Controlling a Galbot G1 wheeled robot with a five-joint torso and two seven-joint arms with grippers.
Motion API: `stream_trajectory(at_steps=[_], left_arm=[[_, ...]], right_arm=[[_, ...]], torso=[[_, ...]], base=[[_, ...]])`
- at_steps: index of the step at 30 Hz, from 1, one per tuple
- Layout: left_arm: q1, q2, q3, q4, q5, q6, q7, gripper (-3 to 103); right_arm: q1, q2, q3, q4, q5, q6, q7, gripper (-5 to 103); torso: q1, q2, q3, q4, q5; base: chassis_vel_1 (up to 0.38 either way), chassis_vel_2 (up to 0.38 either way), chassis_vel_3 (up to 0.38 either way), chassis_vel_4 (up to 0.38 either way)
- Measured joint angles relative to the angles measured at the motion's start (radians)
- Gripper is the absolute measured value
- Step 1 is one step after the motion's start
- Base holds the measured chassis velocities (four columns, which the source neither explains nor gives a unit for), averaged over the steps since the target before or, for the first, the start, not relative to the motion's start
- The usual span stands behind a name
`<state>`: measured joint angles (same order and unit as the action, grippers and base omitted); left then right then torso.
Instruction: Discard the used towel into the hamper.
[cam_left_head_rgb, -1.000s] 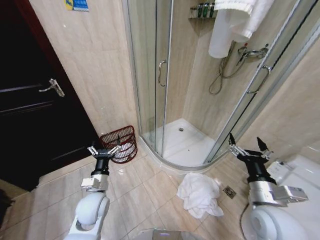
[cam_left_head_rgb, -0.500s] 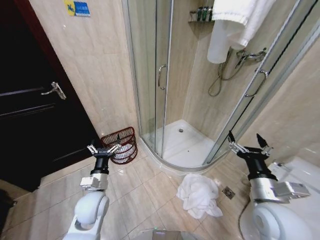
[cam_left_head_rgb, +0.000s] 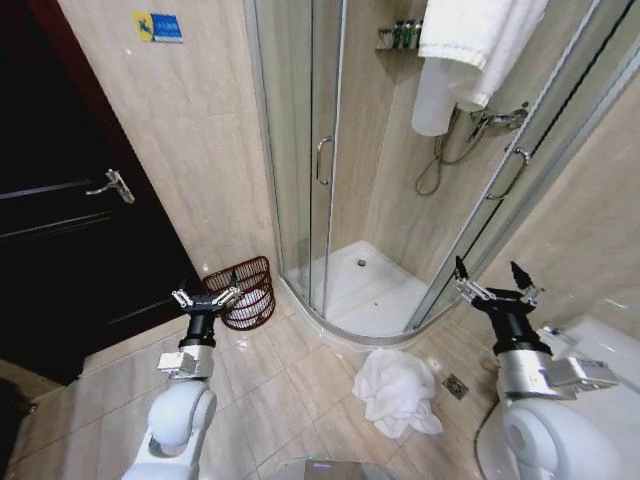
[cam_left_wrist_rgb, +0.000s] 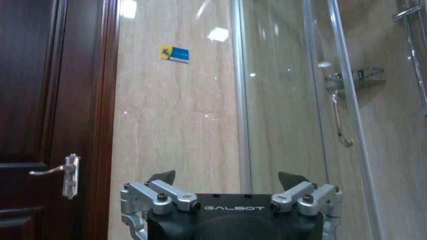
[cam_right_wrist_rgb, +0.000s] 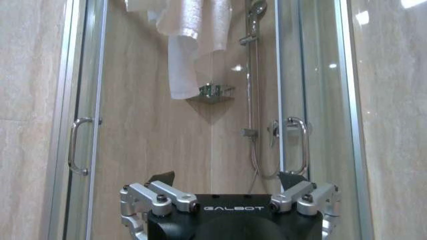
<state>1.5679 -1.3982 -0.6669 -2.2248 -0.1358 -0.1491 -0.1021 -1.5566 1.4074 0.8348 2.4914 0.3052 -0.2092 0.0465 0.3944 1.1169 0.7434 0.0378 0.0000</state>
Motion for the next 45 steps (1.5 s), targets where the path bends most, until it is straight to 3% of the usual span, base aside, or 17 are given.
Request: stream_trajectory(at_steps=[23,30,34,35,37,45], left_arm=[[-0.004,0.010,0.001,-0.009,-0.005,0.008,0.005,100],[-0.008,0.009,0.009,0.017,-0.005,-0.020,0.003,100],[0.018,0.003,0.007,0.023,-0.008,-0.045,0.003,100],[0.018,0.003,0.007,0.023,-0.008,-0.045,0.003,100],[0.022,0.006,0.011,0.023,-0.010,-0.053,0.004,100],[0.023,0.032,0.013,0.045,-0.023,-0.073,0.018,100]], right_arm=[[0.032,-0.023,-0.004,0.001,0.013,-0.009,0.002,100],[0.082,-0.059,-0.005,-0.032,0.067,0.000,0.016,100],[0.198,-0.203,-0.002,-0.068,0.215,-0.026,0.089,100],[0.198,-0.203,-0.002,-0.068,0.215,-0.026,0.089,100],[0.253,-0.277,0.007,-0.092,0.291,-0.025,0.101,100],[0.460,-0.497,0.004,-0.187,0.455,0.055,0.121,100]], torso=[[0.053,0.118,0.064,-0.0001,-0.0001],[0.065,0.146,0.080,-0.0003,0.0002],[0.066,0.147,0.081,0.0002,0.0003],[0.066,0.147,0.081,0.0002,0.0003],[0.066,0.146,0.081,0.0003,0.0001],[0.064,0.142,0.079,0.0002,0.0003]], base=[[0.000,0.000,0.000,0.000],[0.000,0.000,0.000,0.000],[0.000,0.000,0.000,0.000],[0.000,0.000,0.000,0.000],[0.000,0.000,0.000,0.000],[0.000,0.000,0.000,0.000]])
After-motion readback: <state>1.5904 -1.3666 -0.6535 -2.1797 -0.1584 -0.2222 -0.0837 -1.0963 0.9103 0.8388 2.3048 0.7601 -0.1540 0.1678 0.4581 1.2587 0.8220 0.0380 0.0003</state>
